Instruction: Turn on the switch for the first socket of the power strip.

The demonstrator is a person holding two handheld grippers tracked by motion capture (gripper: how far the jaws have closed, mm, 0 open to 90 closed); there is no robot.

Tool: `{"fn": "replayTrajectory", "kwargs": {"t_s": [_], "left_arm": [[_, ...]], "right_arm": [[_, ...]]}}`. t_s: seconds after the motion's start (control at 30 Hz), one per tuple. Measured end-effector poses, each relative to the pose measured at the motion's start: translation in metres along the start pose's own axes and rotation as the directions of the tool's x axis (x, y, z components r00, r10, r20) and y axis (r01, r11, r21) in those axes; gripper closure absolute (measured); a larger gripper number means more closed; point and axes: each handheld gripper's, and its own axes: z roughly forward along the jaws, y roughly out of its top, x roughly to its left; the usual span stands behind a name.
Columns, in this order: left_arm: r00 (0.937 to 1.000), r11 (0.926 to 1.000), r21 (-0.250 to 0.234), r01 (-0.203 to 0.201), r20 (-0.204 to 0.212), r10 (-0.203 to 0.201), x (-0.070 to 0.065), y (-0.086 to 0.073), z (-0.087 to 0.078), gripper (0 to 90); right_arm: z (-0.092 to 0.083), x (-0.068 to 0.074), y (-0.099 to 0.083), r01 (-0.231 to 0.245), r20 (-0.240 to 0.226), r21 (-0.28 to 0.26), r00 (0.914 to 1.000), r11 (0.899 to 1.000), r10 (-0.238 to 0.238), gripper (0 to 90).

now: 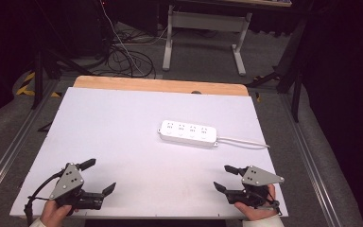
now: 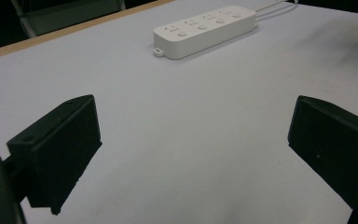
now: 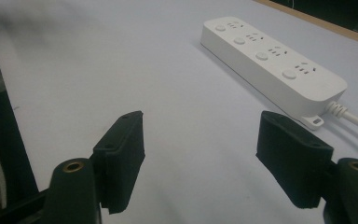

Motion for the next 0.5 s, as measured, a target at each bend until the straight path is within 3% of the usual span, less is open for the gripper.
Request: {"fn": "replayTrajectory", "kwargs": {"t_s": [0.17, 0.37, 0.5], "left_arm": [[1.0000, 0.9999, -0.015, -0.003, -0.007, 0.002, 0.0006, 0.0003, -0.0019, 3.0], [0.9987, 0.9990, -0.015, -0.041, -0.029, 0.041, -0.0005, 0.0004, -0.0043, 3.0], [0.9986, 0.9990, -0.020, -0.040, -0.035, 0.039, -0.0007, 0.0005, -0.0050, 3.0]], "right_arm": [[0.0004, 0.0017, 0.0010, 0.006, -0.002, -0.003, 1.0000, 1.000, -0.006, 32.6], [-0.0006, 0.0022, 0.0019, 0.007, 0.001, -0.006, 1.0000, 1.000, -0.007, 33.0], [-0.0008, 0.0030, 0.0030, 0.015, 0.001, -0.002, 0.9999, 1.000, -0.015, 35.0]]}}
